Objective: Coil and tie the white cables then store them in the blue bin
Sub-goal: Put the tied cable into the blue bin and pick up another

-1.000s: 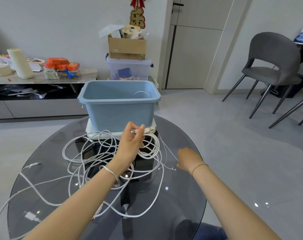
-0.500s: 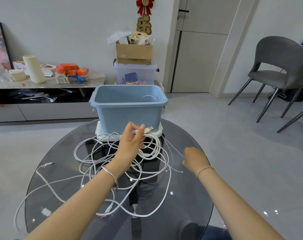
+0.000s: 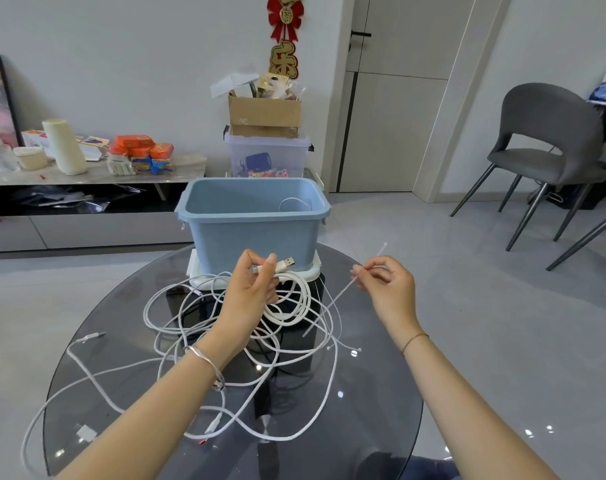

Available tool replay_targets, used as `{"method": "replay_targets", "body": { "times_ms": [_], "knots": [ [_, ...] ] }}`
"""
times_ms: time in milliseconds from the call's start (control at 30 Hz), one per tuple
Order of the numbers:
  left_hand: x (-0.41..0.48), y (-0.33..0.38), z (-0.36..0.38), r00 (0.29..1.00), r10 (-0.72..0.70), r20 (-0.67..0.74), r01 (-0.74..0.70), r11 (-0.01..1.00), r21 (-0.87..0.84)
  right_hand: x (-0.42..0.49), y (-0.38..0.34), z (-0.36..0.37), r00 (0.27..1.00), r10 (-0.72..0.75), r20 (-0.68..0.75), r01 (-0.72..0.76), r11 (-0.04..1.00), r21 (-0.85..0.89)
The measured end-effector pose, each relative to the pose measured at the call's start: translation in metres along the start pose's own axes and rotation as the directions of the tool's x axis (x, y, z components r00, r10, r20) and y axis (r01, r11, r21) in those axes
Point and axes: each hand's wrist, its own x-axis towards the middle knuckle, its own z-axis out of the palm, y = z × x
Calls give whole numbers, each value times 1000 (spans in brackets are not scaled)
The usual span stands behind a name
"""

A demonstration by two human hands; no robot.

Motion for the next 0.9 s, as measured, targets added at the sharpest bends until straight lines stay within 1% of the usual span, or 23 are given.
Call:
{"method": "replay_targets", "body": {
  "times_ms": [100, 200, 267, 400, 467, 567, 633, 700, 800, 867, 900],
  "knots": [
    [2, 9, -9, 1000, 24, -13, -24, 1000, 0, -9, -20, 14, 990, 20, 140, -30, 998, 63],
    [0, 17, -18, 999, 34, -15, -33, 999, 35, -17, -34, 24, 963, 26, 269, -34, 999, 28],
    [-3, 19, -21, 1000, 28, -8, -27, 997, 70, -22, -38, 30, 945, 60, 322, -66, 998, 6],
    [-9, 17, -23, 1000, 11, 22, -13, 994, 111, -31, -35, 42, 933, 144, 329, -150, 989, -6],
    [-10, 15, -23, 999, -1, 40, -3, 995, 104, -34, -34, 46, 929, 147, 340, -149, 989, -20],
    [-12, 14, -24, 998, -15, 64, 10, 997, 82, -33, -34, 48, 926, 115, 360, -109, 993, -37],
    [-14, 13, -24, 994, -36, 101, 30, 998, 64, -30, -33, 46, 945, 72, 320, -55, 997, -60],
    [-18, 12, -24, 985, -67, 157, 61, 997, 43, -25, -33, 44, 974, 26, 227, -15, 999, -48],
    [-26, 12, -20, 961, -89, 262, 89, 996, 9, -20, -35, 42, 999, 22, 48, -27, 993, 112],
    [-30, 14, -17, 943, -94, 321, 102, 995, -8, -19, -36, 43, 998, 65, -20, -59, 975, 216],
    [-32, 16, -15, 934, -97, 344, 109, 994, -15, -19, -37, 45, 996, 90, -28, -80, 964, 253]
  ]
}}
